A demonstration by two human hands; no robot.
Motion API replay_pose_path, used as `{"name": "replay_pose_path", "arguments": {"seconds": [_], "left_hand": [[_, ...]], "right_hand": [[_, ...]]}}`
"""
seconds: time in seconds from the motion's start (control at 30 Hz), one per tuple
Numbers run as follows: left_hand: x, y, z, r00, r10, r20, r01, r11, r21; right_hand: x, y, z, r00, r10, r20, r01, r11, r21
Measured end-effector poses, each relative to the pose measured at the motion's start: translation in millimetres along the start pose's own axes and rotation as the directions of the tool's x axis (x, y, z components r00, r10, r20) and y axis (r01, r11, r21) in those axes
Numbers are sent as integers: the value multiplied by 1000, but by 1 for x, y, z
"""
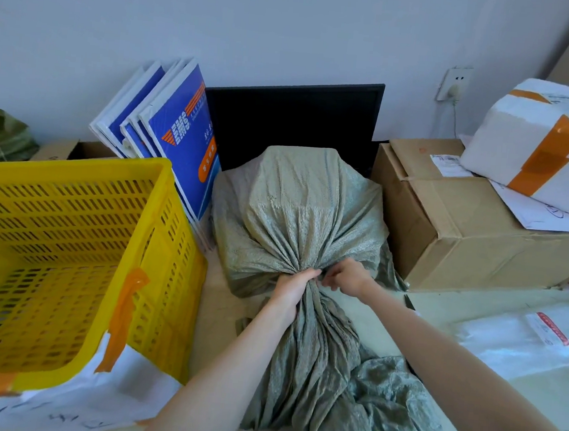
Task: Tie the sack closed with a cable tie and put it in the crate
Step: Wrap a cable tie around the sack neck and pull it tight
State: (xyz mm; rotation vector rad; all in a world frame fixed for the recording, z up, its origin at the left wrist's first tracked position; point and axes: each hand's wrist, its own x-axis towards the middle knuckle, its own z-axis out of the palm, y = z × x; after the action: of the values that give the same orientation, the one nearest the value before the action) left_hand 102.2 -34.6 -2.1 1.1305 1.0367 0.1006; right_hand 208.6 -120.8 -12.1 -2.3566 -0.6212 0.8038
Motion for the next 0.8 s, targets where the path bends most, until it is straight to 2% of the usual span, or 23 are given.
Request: {"name": "replay_pose_path", "arguments": {"seconds": [0.1,0.23,0.43,0.53,0.63,0.77,0.8], "left_hand": [[-4,-1,2,1000,1,-27,-3,998,-66],[-8,-2,1,999,-31,8,32,994,-107],[-7,-3,-3,1000,-25,-7,24,992,-123],[-7,-7,-3,1000,-22,9,23,994,-104],[-8,-8,-2,1000,-16,4,16,995,-95],[-5,-9,-1,1000,-7,-17,5,995,-98],[-6,-9,0,1000,-3,-22,1,994,-105]], "right_hand": [[2,-8,3,1000,4,-15,-4,1000,-14],[1,-20,6,993,9,121,5,994,-109],[14,-17,8,985,-3,173,20,995,-95],[11,-23,7,973,34,226,14,978,-206],[11,-35,4,982,36,184,17,960,-280],[14,-35,5,977,-21,212,120,876,-468],[15,-35,6,980,3,198,98,862,-497]]}}
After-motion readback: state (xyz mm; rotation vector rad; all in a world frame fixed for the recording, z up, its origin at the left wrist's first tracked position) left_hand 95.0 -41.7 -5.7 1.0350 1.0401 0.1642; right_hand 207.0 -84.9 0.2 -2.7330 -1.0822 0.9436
